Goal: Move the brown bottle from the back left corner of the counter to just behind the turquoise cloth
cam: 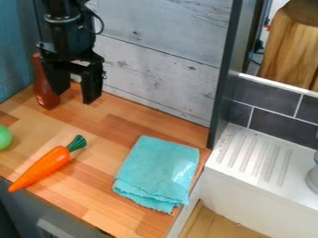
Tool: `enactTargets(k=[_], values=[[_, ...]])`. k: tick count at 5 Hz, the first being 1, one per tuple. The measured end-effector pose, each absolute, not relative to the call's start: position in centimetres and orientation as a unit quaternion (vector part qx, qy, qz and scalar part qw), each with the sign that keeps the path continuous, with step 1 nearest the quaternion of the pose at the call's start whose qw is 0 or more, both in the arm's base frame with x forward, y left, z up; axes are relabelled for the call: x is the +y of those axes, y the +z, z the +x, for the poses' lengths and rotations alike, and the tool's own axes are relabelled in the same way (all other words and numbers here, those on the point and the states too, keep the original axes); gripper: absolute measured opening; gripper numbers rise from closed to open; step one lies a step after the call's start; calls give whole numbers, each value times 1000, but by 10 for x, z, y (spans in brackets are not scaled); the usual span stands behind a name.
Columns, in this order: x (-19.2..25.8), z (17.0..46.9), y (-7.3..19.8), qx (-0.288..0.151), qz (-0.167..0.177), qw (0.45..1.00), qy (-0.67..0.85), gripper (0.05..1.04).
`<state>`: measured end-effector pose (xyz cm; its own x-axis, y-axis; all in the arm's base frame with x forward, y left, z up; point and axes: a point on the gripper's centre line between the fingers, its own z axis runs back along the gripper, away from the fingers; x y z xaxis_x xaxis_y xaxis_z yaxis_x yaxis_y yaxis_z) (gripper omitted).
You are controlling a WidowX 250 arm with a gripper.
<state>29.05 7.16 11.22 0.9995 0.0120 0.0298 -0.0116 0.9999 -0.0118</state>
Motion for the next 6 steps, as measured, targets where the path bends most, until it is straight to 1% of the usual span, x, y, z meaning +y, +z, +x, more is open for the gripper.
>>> enactTargets(k=[1, 2, 3, 4, 5, 6], values=[[71, 289, 105, -2, -10, 1000, 6, 1001], [95, 308, 127, -47, 5, 999, 8, 1001], [127, 318, 151, -67, 41, 997, 17, 1001], [151, 328, 152, -58, 81, 995, 21, 1001], [176, 336, 140, -43, 94, 994, 39, 1001], [188, 344, 128, -21, 105, 993, 51, 1001]])
